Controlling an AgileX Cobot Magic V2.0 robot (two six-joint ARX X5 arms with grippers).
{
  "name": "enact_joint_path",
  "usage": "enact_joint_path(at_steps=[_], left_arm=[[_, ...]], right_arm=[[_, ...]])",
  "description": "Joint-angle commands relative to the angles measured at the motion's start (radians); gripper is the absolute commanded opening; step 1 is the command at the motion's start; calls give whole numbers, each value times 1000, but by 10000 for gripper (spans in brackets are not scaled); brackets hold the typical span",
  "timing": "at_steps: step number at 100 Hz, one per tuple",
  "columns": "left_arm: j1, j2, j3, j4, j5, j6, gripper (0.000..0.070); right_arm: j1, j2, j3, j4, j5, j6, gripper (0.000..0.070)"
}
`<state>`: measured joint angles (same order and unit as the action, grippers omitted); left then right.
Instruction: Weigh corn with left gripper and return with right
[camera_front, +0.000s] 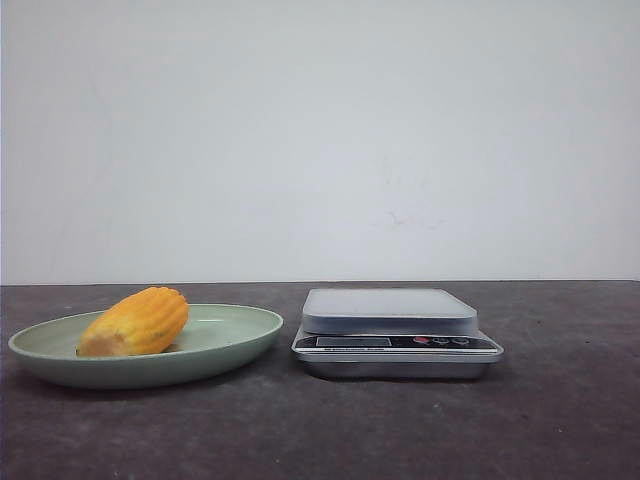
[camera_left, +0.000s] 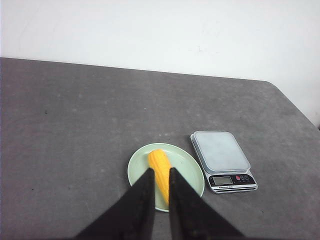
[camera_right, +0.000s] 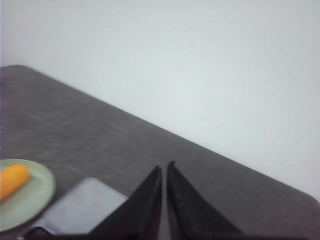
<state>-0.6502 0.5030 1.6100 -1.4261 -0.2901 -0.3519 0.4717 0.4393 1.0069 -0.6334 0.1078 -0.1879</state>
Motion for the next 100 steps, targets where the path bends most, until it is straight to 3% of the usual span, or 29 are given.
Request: enact_joint_path(at_steps=[1,23,32,66,87,100], left_arm=[[-5,4,22,-56,-1,0,17],[-5,4,22,-56,-1,0,17],[-5,5,22,-56,-1,0,17],[-5,3,29,-56,-1,0,17],[-6,3,29,-56,-2,0,17],[-5,3,29,-56,-1,0,17]], right_arm=[[-52,-115,-140,68,-5,-2,11],[-237,-443,-519,221,29,76,11],[-276,-435,-605,284,61,76,11],[-287,-435,-817,548,55,80,11],[-306,-435,-966,659,34,253,11],[-310,-435,-994,650,21,267,11]])
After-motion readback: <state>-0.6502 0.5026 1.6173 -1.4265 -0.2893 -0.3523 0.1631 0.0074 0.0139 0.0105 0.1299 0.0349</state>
